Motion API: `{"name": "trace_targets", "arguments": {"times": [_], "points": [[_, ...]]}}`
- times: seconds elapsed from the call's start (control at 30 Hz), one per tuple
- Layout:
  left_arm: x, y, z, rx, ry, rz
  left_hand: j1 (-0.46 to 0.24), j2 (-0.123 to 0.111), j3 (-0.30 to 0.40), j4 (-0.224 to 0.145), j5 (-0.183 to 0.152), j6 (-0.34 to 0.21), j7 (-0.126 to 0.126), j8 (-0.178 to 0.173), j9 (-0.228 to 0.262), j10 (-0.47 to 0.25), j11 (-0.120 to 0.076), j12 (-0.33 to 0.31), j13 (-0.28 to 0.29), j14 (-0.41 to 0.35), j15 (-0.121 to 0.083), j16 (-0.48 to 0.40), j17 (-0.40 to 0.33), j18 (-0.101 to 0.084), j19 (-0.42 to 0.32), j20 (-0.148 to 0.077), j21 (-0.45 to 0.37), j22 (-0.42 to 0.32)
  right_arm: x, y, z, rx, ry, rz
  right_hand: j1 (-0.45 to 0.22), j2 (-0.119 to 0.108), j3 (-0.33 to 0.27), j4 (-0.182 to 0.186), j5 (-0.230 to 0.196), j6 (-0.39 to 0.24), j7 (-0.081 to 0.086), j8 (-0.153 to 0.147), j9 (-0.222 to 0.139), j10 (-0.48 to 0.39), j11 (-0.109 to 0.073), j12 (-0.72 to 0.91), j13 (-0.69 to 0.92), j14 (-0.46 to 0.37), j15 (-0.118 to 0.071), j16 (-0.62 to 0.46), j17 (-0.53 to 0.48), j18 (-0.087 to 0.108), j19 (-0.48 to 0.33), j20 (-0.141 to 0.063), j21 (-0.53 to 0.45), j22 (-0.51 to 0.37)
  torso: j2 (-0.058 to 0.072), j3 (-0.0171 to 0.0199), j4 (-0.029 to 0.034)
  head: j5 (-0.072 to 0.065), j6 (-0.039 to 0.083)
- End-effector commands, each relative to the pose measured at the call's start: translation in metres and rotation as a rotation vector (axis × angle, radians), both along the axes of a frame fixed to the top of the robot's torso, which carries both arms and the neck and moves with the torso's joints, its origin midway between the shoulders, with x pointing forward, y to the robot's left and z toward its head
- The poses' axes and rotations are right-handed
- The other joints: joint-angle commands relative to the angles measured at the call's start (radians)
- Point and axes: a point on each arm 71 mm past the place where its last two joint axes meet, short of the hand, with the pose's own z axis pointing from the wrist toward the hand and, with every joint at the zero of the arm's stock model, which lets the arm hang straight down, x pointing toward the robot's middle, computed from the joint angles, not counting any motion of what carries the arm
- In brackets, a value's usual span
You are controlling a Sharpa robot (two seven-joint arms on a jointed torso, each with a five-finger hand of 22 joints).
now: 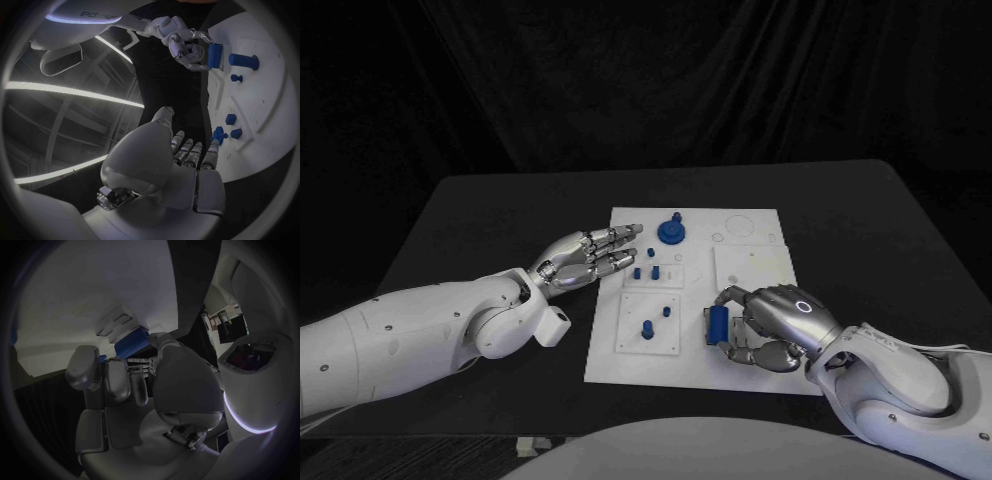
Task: Assemble the parts on the task board
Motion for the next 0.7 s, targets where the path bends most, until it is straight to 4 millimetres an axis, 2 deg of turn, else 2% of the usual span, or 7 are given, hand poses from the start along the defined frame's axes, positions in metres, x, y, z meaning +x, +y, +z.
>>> {"name": "trace_targets", "arguments": {"times": [0.03,0.23,0.7], "points": [[-0.0009,-0.0016,0.0010,-0.017,-0.003,-0.007,0.011,0.002,0.001,-0.004,0.007,0.002,0.051,0.001,0.001,0.001,0.008,0.000,0.001,-0.001,0.006,0.005,0.002,-0.013,0.006,-0.002,0.004,0.001,-0.0012,0.0016,-0.0020,-0.009,0.016,0.015,0.006,0.010,0.007,-0.001,0.000,0.097,-0.091,-0.003,0.048,0.058,0.005,-0.006,0.188,-0.001,0.006,-0.008,-0.002,0.010,-0.001,0.006,-0.005,0.145,0.000,-0.0001,0.0001,0.000,0.000],[-0.0009,-0.0015,0.0010,-0.017,-0.003,-0.007,0.011,0.002,0.001,-0.004,0.007,0.002,0.051,0.001,0.001,0.001,0.008,0.000,0.001,-0.001,0.006,0.005,0.002,-0.013,0.006,-0.002,0.004,0.001,-0.0002,0.0019,-0.0034,-0.016,0.020,0.016,0.012,0.008,0.014,-0.002,-0.005,0.094,-0.089,-0.018,0.043,0.055,0.005,-0.009,0.184,-0.003,0.007,-0.011,-0.006,0.011,-0.003,0.006,-0.011,0.143,0.000,0.0000,0.0001,0.000,0.000],[-0.0009,-0.0020,0.0009,-0.017,-0.003,-0.008,0.011,0.002,0.001,-0.004,0.007,0.002,0.051,0.001,0.001,0.001,0.008,0.000,0.001,-0.001,0.006,0.005,0.002,-0.013,0.006,-0.002,0.004,0.001,0.0000,0.0031,-0.0060,-0.039,0.039,0.019,0.010,0.003,0.019,-0.001,-0.034,0.056,-0.079,-0.106,0.004,0.059,0.006,-0.004,0.190,0.002,0.008,0.005,0.025,0.011,-0.004,0.008,-0.014,0.143,0.000,-0.0002,-0.0002,0.001,0.000]]}}
